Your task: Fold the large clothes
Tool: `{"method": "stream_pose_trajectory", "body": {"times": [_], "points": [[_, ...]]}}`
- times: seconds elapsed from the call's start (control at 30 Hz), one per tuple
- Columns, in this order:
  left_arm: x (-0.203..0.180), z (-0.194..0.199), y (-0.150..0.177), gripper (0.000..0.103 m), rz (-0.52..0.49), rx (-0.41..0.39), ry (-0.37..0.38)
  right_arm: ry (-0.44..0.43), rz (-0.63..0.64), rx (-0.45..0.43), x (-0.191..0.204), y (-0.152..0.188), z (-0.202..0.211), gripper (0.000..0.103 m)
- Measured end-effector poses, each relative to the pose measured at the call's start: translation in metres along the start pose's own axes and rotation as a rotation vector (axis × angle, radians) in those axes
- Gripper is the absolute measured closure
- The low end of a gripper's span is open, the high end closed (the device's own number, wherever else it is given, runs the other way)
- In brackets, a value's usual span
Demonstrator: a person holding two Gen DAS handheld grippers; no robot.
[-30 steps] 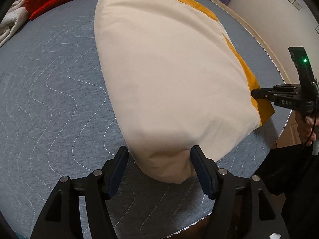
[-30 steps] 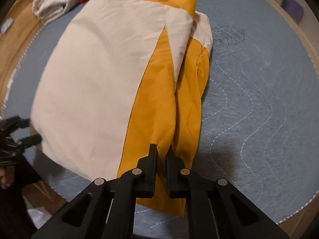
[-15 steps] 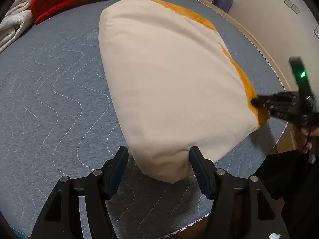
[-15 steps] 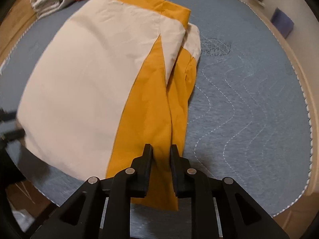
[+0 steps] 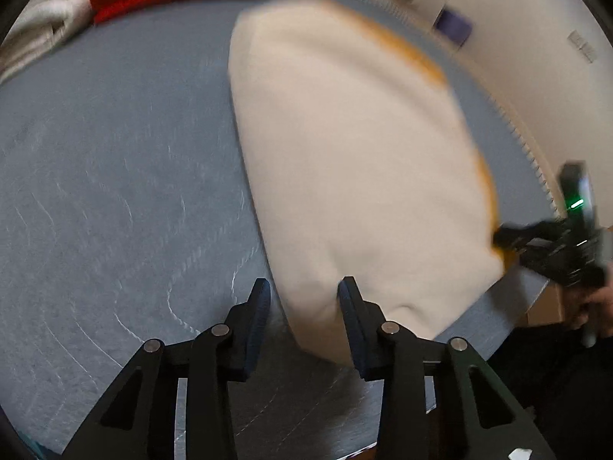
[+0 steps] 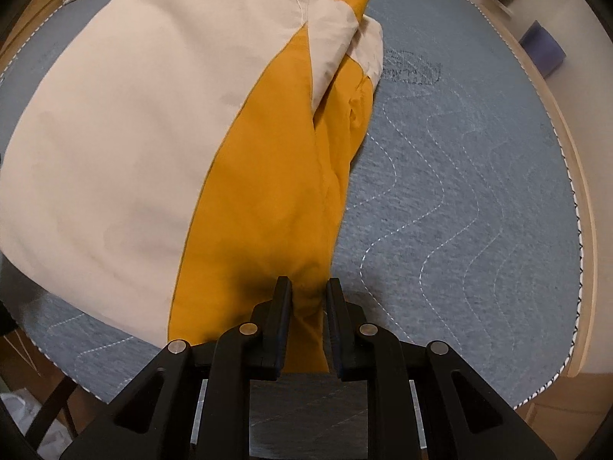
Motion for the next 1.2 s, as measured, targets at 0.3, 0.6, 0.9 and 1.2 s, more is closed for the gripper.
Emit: {"method": "stream_pose_trajectory", "body": {"times": [0.3,0.6,0.9,1.2], "points": [[0.019,0.016,-0.047,0.039,0.177,-0.080,0.098,-0.157,-0.168,-0.124,-0.021,-0.036,0.023,0.069],[0.052,-0.051,-0.075,0.027,0.483,0.019,0.320,-0.339,-0.331,-0.080,-0.030,-0.064,-0.007,0.025],[0.040,-0.082,-0.091,0.027,0.560,0.038,0.462,-0.494,-0.479,0.008,-0.038,-0.072,-0.056,0.025],[0.033,-0.065,-0.107,0.058,0.477,-0.002,0.416,-0.504,-0.457,-0.074,-0.018,-0.095,-0.044,0.078]]}}
Point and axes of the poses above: each gripper's, at about its wrist camera, not at the fingertips, and z roughly against the way its jaws point, x to its left, y to its underside, the point moved 10 cm from there along -z, roughly the way its jaws point, and after that the axes turned 5 degrees about -x, right-handed, at the moved point
